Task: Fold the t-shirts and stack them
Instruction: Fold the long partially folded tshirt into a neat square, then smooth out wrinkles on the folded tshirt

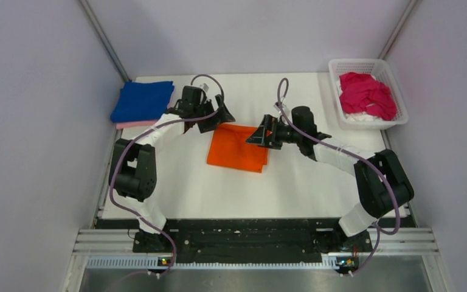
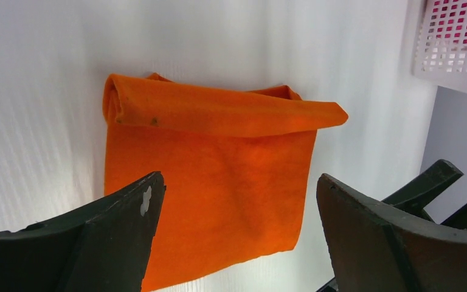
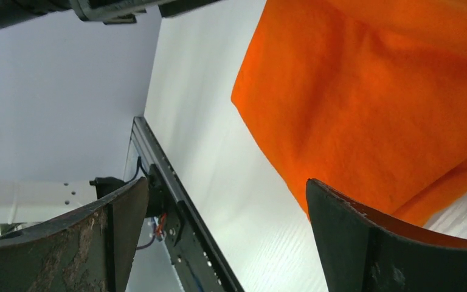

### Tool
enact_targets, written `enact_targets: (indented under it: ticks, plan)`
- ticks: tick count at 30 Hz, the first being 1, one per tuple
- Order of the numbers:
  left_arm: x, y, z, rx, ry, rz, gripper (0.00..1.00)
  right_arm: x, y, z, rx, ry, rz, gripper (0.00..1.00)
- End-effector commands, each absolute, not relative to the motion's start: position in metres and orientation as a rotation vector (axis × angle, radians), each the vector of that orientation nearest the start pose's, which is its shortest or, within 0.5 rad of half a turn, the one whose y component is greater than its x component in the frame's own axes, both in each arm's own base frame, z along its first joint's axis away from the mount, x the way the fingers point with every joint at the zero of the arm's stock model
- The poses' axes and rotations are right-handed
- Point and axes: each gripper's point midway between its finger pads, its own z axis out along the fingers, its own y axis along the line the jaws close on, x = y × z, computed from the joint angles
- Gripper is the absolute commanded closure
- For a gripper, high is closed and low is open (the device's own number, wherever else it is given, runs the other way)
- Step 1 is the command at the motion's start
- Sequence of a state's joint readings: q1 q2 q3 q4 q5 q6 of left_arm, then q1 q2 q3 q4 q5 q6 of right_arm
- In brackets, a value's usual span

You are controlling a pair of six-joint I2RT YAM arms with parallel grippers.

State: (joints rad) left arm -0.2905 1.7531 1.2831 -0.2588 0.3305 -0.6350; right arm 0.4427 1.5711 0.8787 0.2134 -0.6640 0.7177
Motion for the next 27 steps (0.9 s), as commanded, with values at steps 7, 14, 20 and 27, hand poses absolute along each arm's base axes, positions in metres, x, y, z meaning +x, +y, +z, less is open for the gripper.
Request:
enact_targets:
  ticks: [7, 14, 20, 27]
  plan:
    - [0.491, -0.238, 0.126, -0.209, 2.334, -0.920, 0.01, 0.392, 0.305, 0.138, -0.173, 2.149, 1.267, 0.01]
    - [0.521, -0.247, 0.081, -0.250, 2.415, -0.903, 0.01, 0.456, 0.284, 0.100, -0.035, 2.197, 1.143, 0.01]
    - [0.504, -0.242, 0.047, -0.293, 2.506, -0.878, 0.01, 0.458, 0.277, 0.056, 0.037, 2.285, 1.161, 0.01]
    - [0.471, -0.231, 0.051, -0.326, 2.532, -0.863, 0.01, 0.461, 0.275, 0.073, 0.001, 2.276, 1.132, 0.01]
